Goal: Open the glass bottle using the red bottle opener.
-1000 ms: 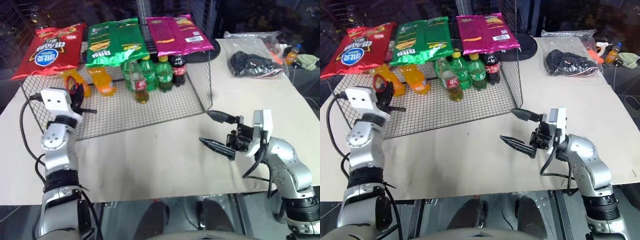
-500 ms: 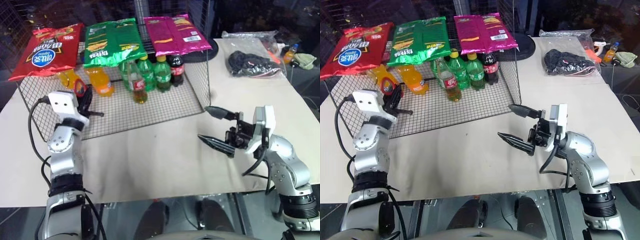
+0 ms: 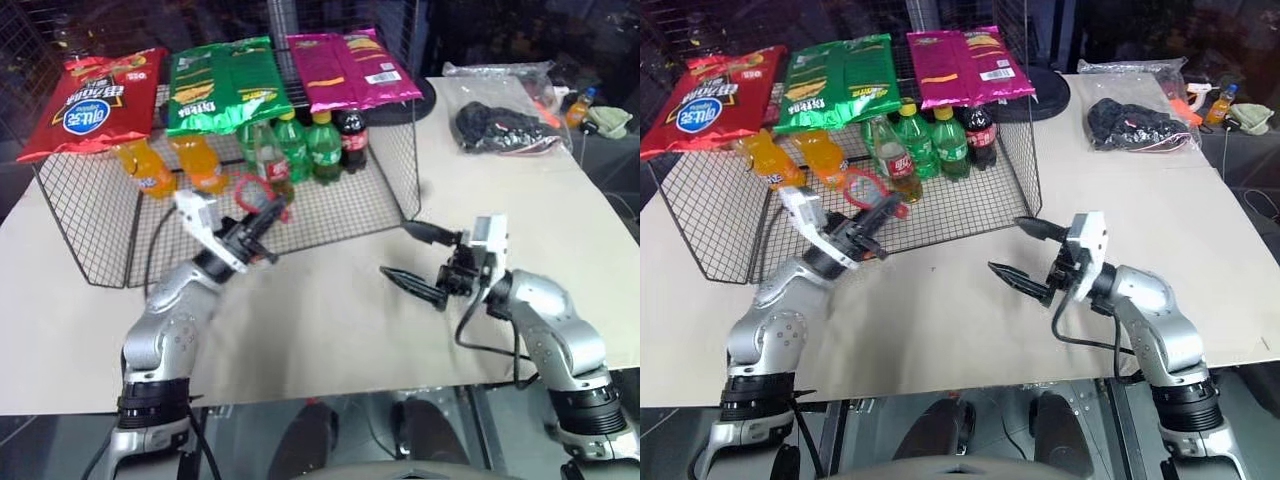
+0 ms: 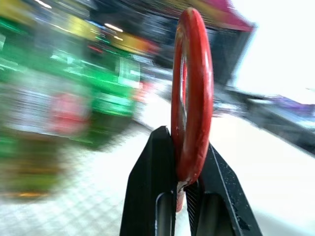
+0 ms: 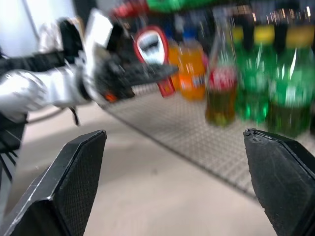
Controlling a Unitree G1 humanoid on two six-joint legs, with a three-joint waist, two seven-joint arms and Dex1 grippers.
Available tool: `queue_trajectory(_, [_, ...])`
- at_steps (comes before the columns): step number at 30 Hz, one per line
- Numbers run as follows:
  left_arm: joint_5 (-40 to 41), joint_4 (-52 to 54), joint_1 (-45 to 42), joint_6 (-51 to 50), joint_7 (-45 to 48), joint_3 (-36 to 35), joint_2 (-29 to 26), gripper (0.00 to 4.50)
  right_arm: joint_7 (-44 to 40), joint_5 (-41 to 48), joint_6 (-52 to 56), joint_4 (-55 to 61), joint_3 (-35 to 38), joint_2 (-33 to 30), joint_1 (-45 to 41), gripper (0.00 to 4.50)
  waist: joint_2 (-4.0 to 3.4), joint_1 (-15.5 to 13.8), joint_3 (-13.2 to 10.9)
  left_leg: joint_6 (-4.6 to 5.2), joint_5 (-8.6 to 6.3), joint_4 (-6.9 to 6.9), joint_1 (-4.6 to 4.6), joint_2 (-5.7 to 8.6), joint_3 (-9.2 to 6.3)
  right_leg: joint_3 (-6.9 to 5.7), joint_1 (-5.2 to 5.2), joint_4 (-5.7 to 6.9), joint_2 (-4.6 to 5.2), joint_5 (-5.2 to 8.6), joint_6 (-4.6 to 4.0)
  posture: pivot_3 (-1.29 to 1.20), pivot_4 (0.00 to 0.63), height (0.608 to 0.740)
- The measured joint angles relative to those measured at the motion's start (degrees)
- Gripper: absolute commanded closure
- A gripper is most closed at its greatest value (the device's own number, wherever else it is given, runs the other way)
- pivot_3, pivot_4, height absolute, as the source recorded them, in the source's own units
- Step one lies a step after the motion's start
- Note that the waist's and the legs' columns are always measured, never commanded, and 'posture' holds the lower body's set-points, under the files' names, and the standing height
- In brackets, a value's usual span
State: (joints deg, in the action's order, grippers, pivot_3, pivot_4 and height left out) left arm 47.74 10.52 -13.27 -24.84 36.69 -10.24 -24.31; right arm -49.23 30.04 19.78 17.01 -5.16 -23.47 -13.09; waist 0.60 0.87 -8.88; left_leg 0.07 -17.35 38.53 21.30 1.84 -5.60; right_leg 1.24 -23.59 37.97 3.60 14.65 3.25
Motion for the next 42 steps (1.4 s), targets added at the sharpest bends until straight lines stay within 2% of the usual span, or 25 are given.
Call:
queue_trajectory(4, [8.16,0.91,-0.1,-10.49,3.85,2.34,-0.12,4.46,1.77,0.39,11.09,0.52,-3.28,-2.37,-4.99,0.0,-0.02,0.1,-0.01,0.0,0.0,0.0,-0.03,0.01,0.07,0.04,0.01,0.01,-0.04,0.0,0.0,0.0,0.15,0.74])
queue_trajectory(9, [13.18,0.33,-2.24,-18.51,8.28,3.98,-0.42,4.46,1.39,5.7,22.7,2.29,-4.14,-3.27,-10.2,0.0,-0.01,0.03,-0.01,0.01,0.0,0.0,-0.02,0.0,0.04,0.02,0.01,-0.02,-0.05,0.01,-0.01,0.0,0.15,0.74])
queue_trajectory(20, [9.54,-2.2,-4.2,-21.0,13.33,8.34,-0.11,4.46,2.97,17.17,41.54,2.39,-5.02,-1.32,-16.23,0.0,-0.01,0.07,-0.01,0.01,0.0,0.0,-0.01,0.01,0.06,0.03,0.0,-0.03,-0.04,0.0,-0.01,0.0,0.15,0.74])
queue_trajectory(25, [8.69,-2.12,-4.16,-20.97,15.56,8.58,0.09,4.5,6.28,19.3,45.5,2.04,-3.2,0.23,-17.23,2.17,-0.01,0.0,-0.01,0.01,0.0,0.0,0.0,0.01,0.04,0.02,0.0,-0.03,-0.03,0.0,-0.01,0.0,0.15,0.74])
queue_trajectory(29, [8.69,-1.58,-4.08,-20.97,16.28,8.64,1.11,4.5,8.14,19.39,47.16,1.84,-1.64,0.15,-17.32,4.14,-0.01,-0.03,-0.01,0.02,-0.01,0.0,0.0,0.02,0.06,0.03,0.0,-0.04,-0.02,0.01,-0.01,0.0,0.15,0.74])
queue_trajectory(30, [8.84,-1.46,-4.02,-20.97,16.84,8.61,1.28,4.5,7.87,20.02,47.53,1.83,-1.3,0.07,-17.35,4.48,-0.01,0.0,-0.01,0.02,-0.01,0.0,0.0,0.02,0.05,0.02,0.0,-0.04,-0.03,0.01,-0.01,0.0,0.15,0.74])
queue_trajectory(39, [8.66,-1.22,-3.36,-19.82,17.3,8.49,2.46,4.5,7.18,20.64,47.82,1.8,-1.4,-0.69,-17.42,4.48,-0.01,0.08,-0.01,0.03,-0.01,0.0,0.0,0.01,0.07,0.03,0.0,-0.04,-0.03,0.01,-0.01,0.0,0.15,0.74])
queue_trajectory(42, [6.88,-1.44,-3.37,-17.52,17.4,8.32,2.59,3.2,7.52,20.53,47.84,1.79,-1.41,-0.57,-17.71,4.5,-0.02,0.09,-0.01,0.03,-0.01,0.0,0.0,0.01,0.07,0.03,0.0,-0.04,-0.04,0.01,-0.01,0.0,0.15,0.74])
